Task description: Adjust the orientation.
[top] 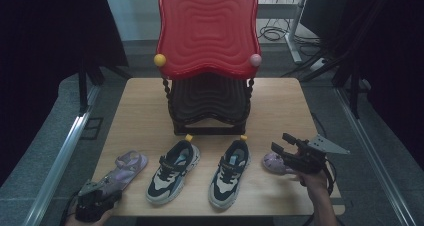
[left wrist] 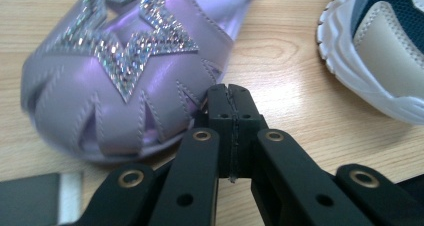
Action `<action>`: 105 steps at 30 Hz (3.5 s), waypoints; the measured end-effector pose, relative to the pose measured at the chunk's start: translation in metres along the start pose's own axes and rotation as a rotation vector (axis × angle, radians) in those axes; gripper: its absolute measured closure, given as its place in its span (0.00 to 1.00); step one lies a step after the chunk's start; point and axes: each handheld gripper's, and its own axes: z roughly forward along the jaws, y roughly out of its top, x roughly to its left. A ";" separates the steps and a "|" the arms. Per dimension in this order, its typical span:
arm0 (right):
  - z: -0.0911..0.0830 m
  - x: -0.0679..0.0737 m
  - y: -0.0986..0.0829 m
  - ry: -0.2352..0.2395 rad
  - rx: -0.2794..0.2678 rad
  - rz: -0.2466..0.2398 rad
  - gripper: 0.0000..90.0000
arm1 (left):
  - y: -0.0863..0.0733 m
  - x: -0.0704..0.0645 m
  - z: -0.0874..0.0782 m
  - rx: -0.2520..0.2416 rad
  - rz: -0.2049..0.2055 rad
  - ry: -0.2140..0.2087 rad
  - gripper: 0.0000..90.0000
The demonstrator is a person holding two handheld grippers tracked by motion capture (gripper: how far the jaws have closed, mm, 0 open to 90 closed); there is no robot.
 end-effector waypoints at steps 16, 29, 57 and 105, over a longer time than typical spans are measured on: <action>0.004 0.005 -0.002 -0.004 0.017 -0.023 0.42 | -0.006 0.013 -0.002 -0.004 -0.043 0.011 1.00; 0.007 0.009 -0.003 -0.029 0.039 -0.027 0.42 | -0.006 0.029 -0.008 -0.019 -0.095 0.057 1.00; 0.003 0.004 -0.003 -0.102 0.035 0.015 0.43 | 0.024 0.067 -0.002 -0.012 -0.153 0.052 0.99; 0.011 0.008 -0.006 -0.035 0.046 0.069 0.48 | 0.118 0.054 0.044 0.111 0.053 0.029 1.00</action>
